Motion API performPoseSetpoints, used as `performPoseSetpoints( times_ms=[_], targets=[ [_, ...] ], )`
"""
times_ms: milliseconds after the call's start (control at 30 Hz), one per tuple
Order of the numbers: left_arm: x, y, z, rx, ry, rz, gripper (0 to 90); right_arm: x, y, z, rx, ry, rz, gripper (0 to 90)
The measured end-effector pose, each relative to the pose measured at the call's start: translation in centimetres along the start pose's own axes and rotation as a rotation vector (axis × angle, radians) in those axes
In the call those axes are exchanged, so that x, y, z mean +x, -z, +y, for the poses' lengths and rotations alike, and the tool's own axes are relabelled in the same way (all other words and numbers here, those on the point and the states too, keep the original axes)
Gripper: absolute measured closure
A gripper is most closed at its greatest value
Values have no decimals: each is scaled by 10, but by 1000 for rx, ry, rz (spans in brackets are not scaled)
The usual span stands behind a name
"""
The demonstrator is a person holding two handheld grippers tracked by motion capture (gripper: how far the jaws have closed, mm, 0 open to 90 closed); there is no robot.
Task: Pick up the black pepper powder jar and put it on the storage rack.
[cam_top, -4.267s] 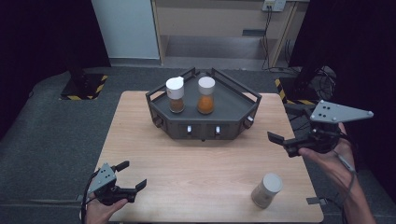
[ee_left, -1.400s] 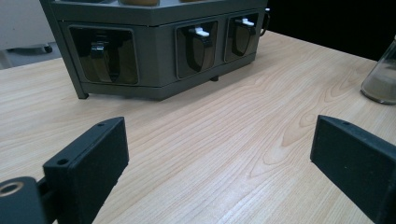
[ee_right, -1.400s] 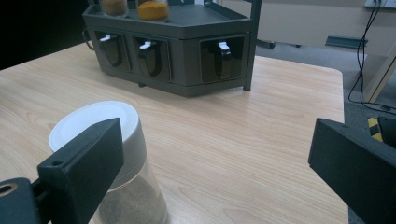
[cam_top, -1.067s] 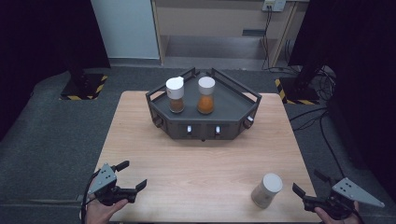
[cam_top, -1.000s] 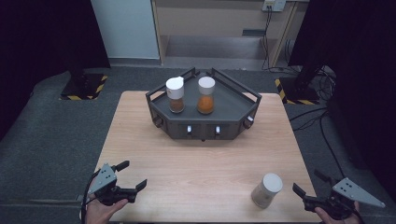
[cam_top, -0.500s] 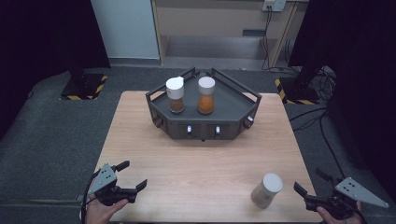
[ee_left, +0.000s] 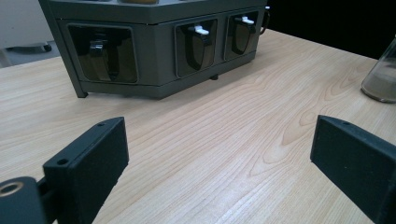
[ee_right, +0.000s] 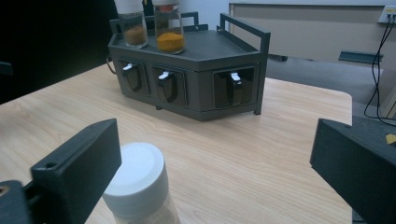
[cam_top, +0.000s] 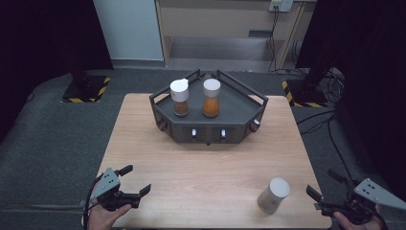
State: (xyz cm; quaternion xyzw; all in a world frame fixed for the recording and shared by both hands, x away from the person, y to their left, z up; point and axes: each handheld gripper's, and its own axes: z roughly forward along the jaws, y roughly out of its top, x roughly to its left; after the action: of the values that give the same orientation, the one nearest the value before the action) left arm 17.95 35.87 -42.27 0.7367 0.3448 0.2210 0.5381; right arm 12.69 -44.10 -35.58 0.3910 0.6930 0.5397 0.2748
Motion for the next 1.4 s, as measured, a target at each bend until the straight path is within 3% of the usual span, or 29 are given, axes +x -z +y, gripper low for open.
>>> performPoseSetpoints(
  times_ms=[233, 733, 1400],
  targets=[
    [0, 0, 0, 1, 1, -2, 36, -1, 1, 18, 1, 25, 22, 18],
    [2, 0, -1, -6, 21, 0, 26, -6, -1, 34, 20, 2, 84, 19],
    [2, 0, -1, -3, 18, -1, 28, 8, -30, 30, 126, 49, 152, 24]
  ],
)
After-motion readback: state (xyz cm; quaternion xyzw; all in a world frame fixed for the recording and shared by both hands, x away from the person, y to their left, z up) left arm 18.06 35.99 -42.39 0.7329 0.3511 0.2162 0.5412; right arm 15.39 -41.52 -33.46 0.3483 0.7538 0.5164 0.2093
